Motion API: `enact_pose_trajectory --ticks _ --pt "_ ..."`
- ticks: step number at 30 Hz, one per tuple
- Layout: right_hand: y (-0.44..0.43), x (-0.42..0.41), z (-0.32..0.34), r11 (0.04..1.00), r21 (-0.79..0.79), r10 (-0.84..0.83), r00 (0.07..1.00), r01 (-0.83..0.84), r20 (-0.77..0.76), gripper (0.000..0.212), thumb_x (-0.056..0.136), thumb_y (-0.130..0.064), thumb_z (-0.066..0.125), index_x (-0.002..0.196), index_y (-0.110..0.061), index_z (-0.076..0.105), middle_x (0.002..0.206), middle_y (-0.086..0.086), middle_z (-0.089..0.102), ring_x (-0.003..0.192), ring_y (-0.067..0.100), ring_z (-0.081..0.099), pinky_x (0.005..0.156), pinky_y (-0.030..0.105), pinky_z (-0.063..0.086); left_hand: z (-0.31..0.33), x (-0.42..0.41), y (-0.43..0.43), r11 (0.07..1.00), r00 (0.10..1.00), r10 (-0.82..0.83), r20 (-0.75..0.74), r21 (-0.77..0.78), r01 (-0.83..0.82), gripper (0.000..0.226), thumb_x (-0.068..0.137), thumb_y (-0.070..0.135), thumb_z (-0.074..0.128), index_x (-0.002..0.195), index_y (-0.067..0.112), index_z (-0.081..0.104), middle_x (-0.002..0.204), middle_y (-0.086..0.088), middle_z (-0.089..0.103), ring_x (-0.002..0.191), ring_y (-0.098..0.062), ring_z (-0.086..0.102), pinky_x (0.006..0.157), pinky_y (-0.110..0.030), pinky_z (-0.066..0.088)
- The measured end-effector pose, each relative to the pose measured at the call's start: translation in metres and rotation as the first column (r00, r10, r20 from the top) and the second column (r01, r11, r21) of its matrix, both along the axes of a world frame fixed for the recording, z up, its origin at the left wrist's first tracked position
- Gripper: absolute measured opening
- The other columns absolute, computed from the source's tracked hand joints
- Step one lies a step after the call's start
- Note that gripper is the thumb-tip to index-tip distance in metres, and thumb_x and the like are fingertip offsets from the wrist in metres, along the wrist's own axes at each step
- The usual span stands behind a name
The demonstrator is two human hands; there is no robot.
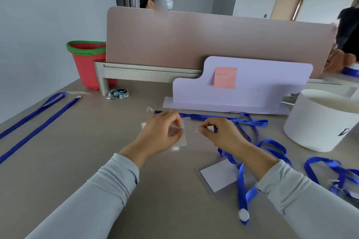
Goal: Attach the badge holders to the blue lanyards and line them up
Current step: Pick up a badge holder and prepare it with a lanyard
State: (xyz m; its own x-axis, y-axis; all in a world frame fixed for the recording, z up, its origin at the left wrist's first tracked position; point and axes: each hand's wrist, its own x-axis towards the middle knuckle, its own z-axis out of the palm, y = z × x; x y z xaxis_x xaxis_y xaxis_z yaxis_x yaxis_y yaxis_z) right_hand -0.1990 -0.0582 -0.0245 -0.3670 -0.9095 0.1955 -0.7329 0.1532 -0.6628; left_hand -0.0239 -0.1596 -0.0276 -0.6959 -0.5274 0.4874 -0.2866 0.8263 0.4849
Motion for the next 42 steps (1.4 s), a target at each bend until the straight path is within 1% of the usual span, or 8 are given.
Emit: enact_pose_trajectory --ticks 3,9,24,29,33,36,39,42 --pt "0.019 -0.009 -0.002 0.997 -0.068 -0.038 0.999 0.037 -0.003 0.009 0.087 -0.024 0.061 0.083 -0.020 0.068 0.061 -0.011 0.056 0.047 0.004 0.044 0.049 0.011 0.038 0.004 -0.019 0.011 0.999 0.999 -0.047 0.021 0.009 0.046 0.023 0.073 0.024 0.074 0.082 0.020 0.053 0.088 0.011 0.055 0.087 -0.011 0.053 0.079 -0.027 0.043" --pt "0.041 -0.020 -0.016 0.971 -0.216 -0.090 0.993 0.105 0.077 0.009 0.085 -0.011 0.062 0.086 -0.015 0.070 0.079 -0.015 0.065 0.074 0.003 0.061 0.067 0.003 0.045 0.007 -0.042 0.025 0.998 0.996 -0.056 0.065 -0.039 0.058 0.031 0.068 0.030 0.077 0.082 0.023 0.051 0.090 0.010 0.057 0.087 -0.014 0.053 0.080 -0.026 0.039" --pt "0.045 -0.019 -0.019 0.977 -0.214 0.048 0.978 -0.003 0.204 0.018 0.090 -0.015 0.057 0.085 -0.032 0.062 0.086 -0.020 0.063 0.083 -0.002 0.059 0.069 -0.001 0.042 0.007 -0.043 0.028 0.990 0.991 -0.059 0.123 -0.123 0.074 0.030 0.071 0.037 0.076 0.081 0.026 0.050 0.088 0.013 0.054 0.086 -0.009 0.050 0.083 -0.024 0.036" --pt "0.045 -0.018 -0.017 0.984 -0.172 0.081 0.978 -0.048 0.191 0.023 0.092 -0.016 0.053 0.082 -0.036 0.058 0.086 -0.020 0.061 0.082 -0.003 0.058 0.069 -0.001 0.042 0.006 -0.041 0.024 0.989 0.992 -0.074 0.099 -0.118 0.086 0.019 0.078 0.031 0.071 0.081 0.020 0.055 0.083 0.015 0.054 0.084 -0.009 0.053 0.082 -0.028 0.043" --pt "0.047 -0.017 -0.016 0.987 -0.142 0.097 0.980 -0.073 0.172 0.017 0.094 -0.015 0.049 0.091 -0.027 0.060 0.082 -0.019 0.057 0.067 -0.014 0.052 0.063 0.000 0.041 0.007 -0.040 0.026 0.989 0.994 -0.039 0.099 -0.141 0.052 0.028 0.075 0.037 0.073 0.076 0.022 0.049 0.077 0.016 0.052 0.077 -0.009 0.051 0.074 -0.016 0.034" --pt "0.049 -0.017 -0.013 0.983 -0.153 0.126 0.976 -0.099 0.176 0.016 0.095 -0.015 0.046 0.092 -0.024 0.059 0.075 -0.019 0.053 0.059 -0.015 0.049 0.059 0.002 0.040 0.008 -0.041 0.026 0.988 0.995 -0.034 0.091 -0.147 0.047 0.032 0.072 0.040 0.074 0.075 0.023 0.047 0.076 0.015 0.053 0.075 -0.010 0.051 0.078 -0.021 0.035" --pt "0.050 -0.014 -0.012 0.975 -0.183 0.160 0.972 -0.128 0.171 0.004 0.090 -0.024 0.057 0.087 -0.026 0.059 0.075 -0.013 0.057 0.060 -0.007 0.052 0.060 0.008 0.045 0.008 -0.041 0.026 0.988 0.995 -0.026 0.092 -0.148 0.040 0.034 0.070 0.045 0.073 0.073 0.024 0.047 0.073 0.014 0.053 0.072 -0.009 0.051 0.078 -0.026 0.039" --pt "0.050 -0.014 -0.014 0.971 -0.204 0.157 0.972 -0.120 0.173 0.011 0.079 -0.033 0.069 0.082 -0.031 0.058 0.077 -0.012 0.059 0.064 0.001 0.056 0.065 0.014 0.051 0.010 -0.042 0.029 0.986 0.997 0.013 0.078 -0.165 0.000 0.039 0.067 0.046 0.074 0.070 0.023 0.043 0.067 0.017 0.047 0.067 -0.007 0.046 0.069 -0.021 0.036"
